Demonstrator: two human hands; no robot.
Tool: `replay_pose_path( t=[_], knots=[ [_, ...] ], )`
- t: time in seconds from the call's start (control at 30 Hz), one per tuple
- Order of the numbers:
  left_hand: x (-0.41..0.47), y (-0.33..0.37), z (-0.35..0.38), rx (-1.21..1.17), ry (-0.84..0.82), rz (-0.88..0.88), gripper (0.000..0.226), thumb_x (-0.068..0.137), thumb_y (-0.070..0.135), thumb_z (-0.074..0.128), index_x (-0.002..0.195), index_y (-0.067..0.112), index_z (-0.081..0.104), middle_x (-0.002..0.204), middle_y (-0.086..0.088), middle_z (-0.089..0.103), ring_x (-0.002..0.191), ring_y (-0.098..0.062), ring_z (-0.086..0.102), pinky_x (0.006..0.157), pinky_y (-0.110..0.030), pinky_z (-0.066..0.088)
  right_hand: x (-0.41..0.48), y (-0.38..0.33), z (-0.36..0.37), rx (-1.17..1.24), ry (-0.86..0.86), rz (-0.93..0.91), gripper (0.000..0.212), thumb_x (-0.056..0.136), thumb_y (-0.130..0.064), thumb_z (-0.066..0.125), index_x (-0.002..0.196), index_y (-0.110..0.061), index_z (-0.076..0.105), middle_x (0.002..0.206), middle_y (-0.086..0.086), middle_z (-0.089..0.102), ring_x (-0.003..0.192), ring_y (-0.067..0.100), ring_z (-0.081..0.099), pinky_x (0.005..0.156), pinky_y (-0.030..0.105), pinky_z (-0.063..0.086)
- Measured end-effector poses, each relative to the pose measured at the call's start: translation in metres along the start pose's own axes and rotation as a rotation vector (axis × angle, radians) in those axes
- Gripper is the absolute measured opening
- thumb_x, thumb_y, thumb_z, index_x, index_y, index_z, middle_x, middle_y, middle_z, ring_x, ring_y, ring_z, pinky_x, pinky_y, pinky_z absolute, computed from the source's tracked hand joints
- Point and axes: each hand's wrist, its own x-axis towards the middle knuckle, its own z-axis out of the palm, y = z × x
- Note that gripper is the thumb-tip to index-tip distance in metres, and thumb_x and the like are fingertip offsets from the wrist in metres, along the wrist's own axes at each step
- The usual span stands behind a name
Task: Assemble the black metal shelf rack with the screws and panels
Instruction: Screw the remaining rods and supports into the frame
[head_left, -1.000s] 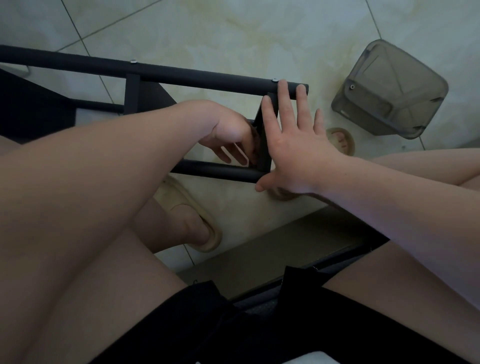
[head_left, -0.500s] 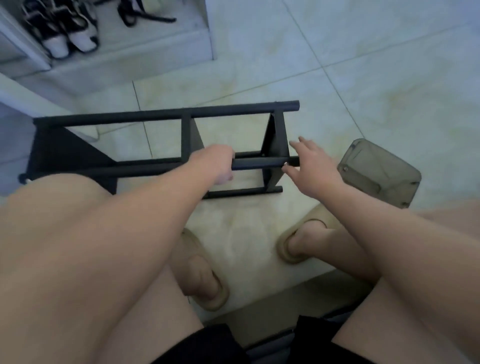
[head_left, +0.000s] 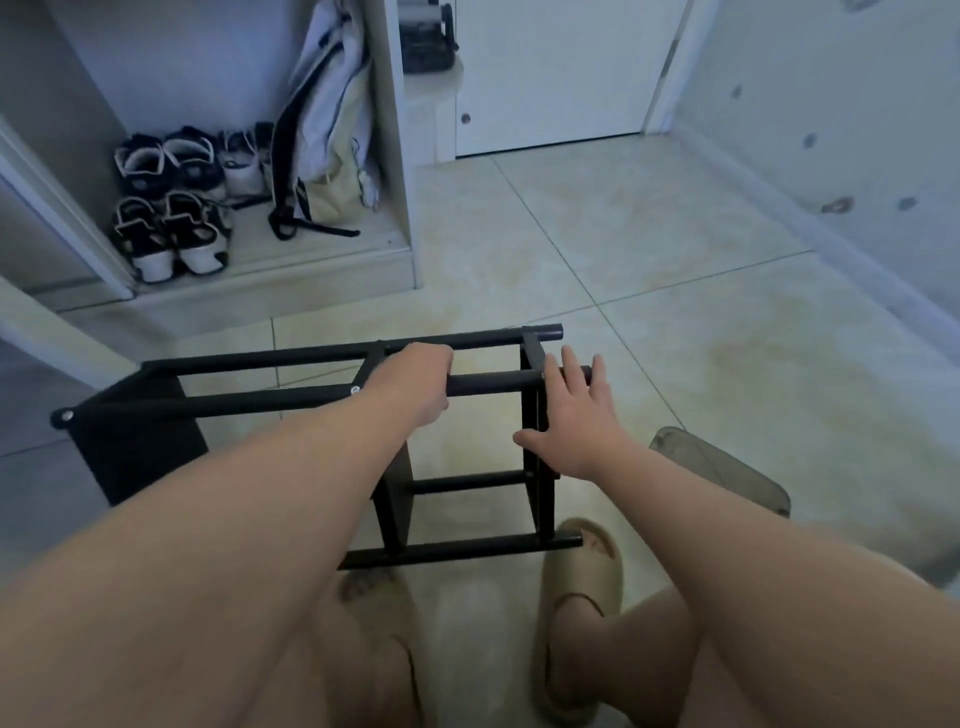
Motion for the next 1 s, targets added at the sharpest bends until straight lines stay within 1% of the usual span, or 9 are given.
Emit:
replay_pose_path(
  t=[0.07,0.2,0.3,0.4,0.53,0.63,0.8,0.87,1.0],
  knots=[
    [0.015,-0.003,-0.005,0.015,-0.014,0.015,0.014,0.09,0.019,0.066,0.099,0.017,0.055,0.103,-0.005,0.059,0.089,-0.028,0.058,0.071,-0.035,0.047,0.02,0.0,-0.011,-0.001,-0.008,-0.02,0.101,0.096,-0.055,0.055,0.162,-0.014,-0.011,0.169,0.006,-0.017,0.152,0.04,-0.025,0.126,0.051,-0.003],
    [0.056,-0.014,-0.005,0.013,-0.055,-0.014,0.017,0.091,0.021,0.066,0.105,0.018,0.059,0.106,-0.006,0.059,0.092,-0.028,0.059,0.076,-0.035,0.049,0.064,0.006,-0.022,-0.025,-0.071,-0.137,0.098,0.096,-0.049,0.06,0.163,-0.022,-0.005,0.171,0.002,-0.013,0.155,0.029,-0.019,0.127,0.049,-0.001],
    [0.09,-0.021,0.004,-0.005,-0.078,-0.035,0.015,0.092,0.023,0.065,0.105,0.019,0.059,0.107,-0.005,0.059,0.093,-0.027,0.06,0.074,-0.033,0.046,0.101,0.008,-0.018,-0.066,-0.153,-0.18,0.096,0.097,-0.05,0.059,0.163,-0.019,-0.004,0.17,0.001,-0.015,0.156,0.026,-0.016,0.127,0.048,0.004],
    [0.121,-0.027,0.015,-0.057,-0.04,-0.047,0.013,0.094,0.025,0.063,0.106,0.02,0.058,0.107,-0.005,0.058,0.093,-0.027,0.058,0.074,-0.034,0.046,0.136,0.014,-0.01,-0.091,-0.136,-0.185,0.097,0.098,-0.052,0.057,0.163,-0.019,-0.007,0.17,-0.001,-0.017,0.156,0.024,-0.016,0.127,0.049,0.005],
    [0.165,-0.036,0.042,-0.078,0.083,-0.101,0.011,0.099,0.027,0.055,0.108,0.023,0.058,0.104,-0.003,0.06,0.093,-0.028,0.058,0.08,-0.04,0.049,0.191,0.021,0.014,-0.07,-0.052,-0.167,0.092,0.098,-0.063,0.046,0.163,-0.024,-0.006,0.17,-0.005,-0.016,0.156,0.022,-0.017,0.126,0.052,-0.001],
    [0.197,-0.042,0.071,0.003,0.161,-0.089,0.015,0.101,0.027,0.049,0.113,0.023,0.057,0.114,-0.003,0.057,0.106,-0.029,0.054,0.087,-0.041,0.04,0.224,0.026,0.045,-0.045,-0.017,-0.137,0.087,0.097,-0.071,0.031,0.162,-0.029,-0.008,0.169,-0.007,-0.019,0.155,0.022,-0.02,0.125,0.052,-0.005],
    [0.242,-0.05,0.114,0.059,0.166,-0.142,0.02,0.101,0.021,0.047,0.12,0.023,0.054,0.125,-0.003,0.053,0.116,-0.027,0.048,0.102,-0.045,0.035,0.269,0.038,0.086,-0.021,-0.046,-0.111,0.086,0.091,-0.078,0.015,0.161,-0.034,-0.01,0.167,-0.01,-0.024,0.154,0.02,-0.025,0.123,0.053,-0.011],
    [0.254,-0.053,0.126,0.056,0.163,-0.16,0.021,0.101,0.021,0.046,0.12,0.023,0.054,0.126,-0.004,0.053,0.117,-0.027,0.048,0.105,-0.047,0.034,0.283,0.042,0.095,-0.01,-0.063,-0.114,0.086,0.091,-0.079,0.013,0.161,-0.035,-0.008,0.168,-0.011,-0.023,0.154,0.02,-0.024,0.123,0.053,-0.011],
    [0.266,-0.055,0.137,0.051,0.154,-0.166,0.022,0.103,0.024,0.043,0.122,0.022,0.054,0.128,-0.004,0.054,0.118,-0.029,0.048,0.107,-0.05,0.033,0.297,0.046,0.106,0.012,-0.082,-0.114,0.082,0.095,-0.076,0.018,0.162,-0.035,-0.007,0.168,-0.011,-0.022,0.154,0.019,-0.023,0.123,0.053,-0.01]
  ],
)
